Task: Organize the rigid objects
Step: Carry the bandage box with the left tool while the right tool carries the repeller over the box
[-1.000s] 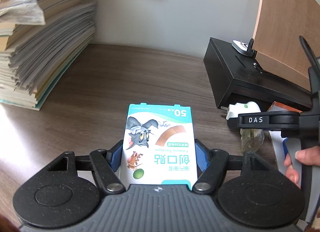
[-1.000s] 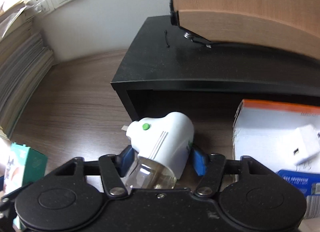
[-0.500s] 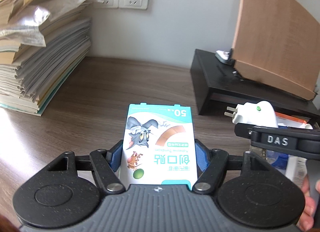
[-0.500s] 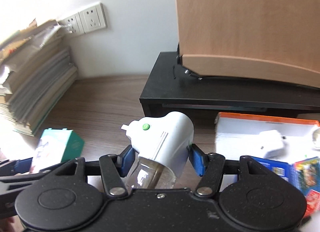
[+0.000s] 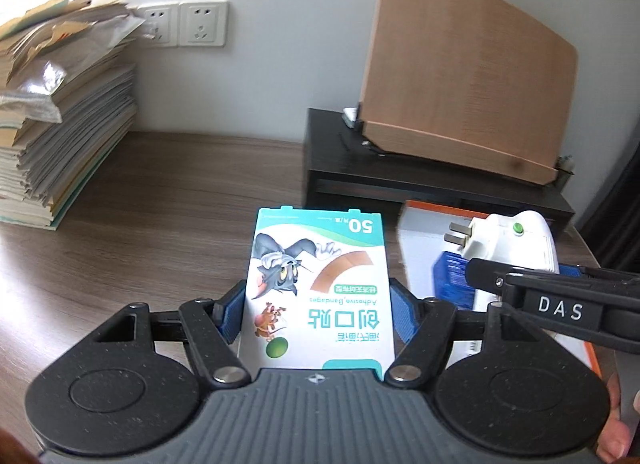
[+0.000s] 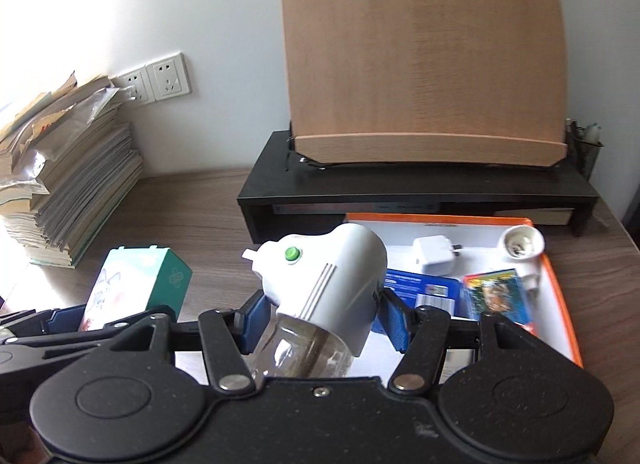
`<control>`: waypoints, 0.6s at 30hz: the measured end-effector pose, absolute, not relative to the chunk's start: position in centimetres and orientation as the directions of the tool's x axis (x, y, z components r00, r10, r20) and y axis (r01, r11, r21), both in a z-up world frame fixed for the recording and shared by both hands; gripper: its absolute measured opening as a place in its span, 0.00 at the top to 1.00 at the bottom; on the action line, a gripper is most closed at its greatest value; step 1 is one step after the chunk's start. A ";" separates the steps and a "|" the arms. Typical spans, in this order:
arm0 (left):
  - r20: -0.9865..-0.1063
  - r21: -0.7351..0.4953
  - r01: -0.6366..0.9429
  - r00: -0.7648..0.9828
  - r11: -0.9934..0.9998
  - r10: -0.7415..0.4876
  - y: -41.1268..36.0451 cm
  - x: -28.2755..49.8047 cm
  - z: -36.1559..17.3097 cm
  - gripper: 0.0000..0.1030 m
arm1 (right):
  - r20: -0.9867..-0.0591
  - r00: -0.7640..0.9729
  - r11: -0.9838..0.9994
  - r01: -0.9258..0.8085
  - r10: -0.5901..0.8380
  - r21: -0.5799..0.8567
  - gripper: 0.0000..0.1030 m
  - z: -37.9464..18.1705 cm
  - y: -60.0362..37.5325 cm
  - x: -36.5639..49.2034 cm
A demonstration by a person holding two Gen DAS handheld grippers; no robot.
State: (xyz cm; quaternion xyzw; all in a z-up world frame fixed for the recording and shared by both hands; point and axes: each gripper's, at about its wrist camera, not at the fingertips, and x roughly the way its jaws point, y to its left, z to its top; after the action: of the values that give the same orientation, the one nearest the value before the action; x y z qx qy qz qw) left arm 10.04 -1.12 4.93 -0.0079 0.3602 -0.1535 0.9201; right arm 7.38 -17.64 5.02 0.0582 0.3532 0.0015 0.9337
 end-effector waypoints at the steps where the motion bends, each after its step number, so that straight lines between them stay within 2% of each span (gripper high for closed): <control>1: -0.658 -0.126 0.284 0.693 0.950 -0.294 -1.5 9.7 5.1 0.31 | -0.656 0.754 0.993 0.046 0.037 0.109 0.31 5.2 -18.0 6.9; 18: -0.661 -0.110 0.392 0.658 0.913 -0.362 -7.9 5.1 4.8 0.31 | -0.644 0.763 0.973 0.184 -0.054 0.136 0.31 5.4 -24.9 -1.5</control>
State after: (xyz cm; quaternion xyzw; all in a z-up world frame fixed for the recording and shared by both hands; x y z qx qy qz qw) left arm 5.07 -7.94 4.81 0.0210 0.3581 -0.2071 0.9102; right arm -1.49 -24.85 5.41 0.0960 0.3383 -0.0638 0.9340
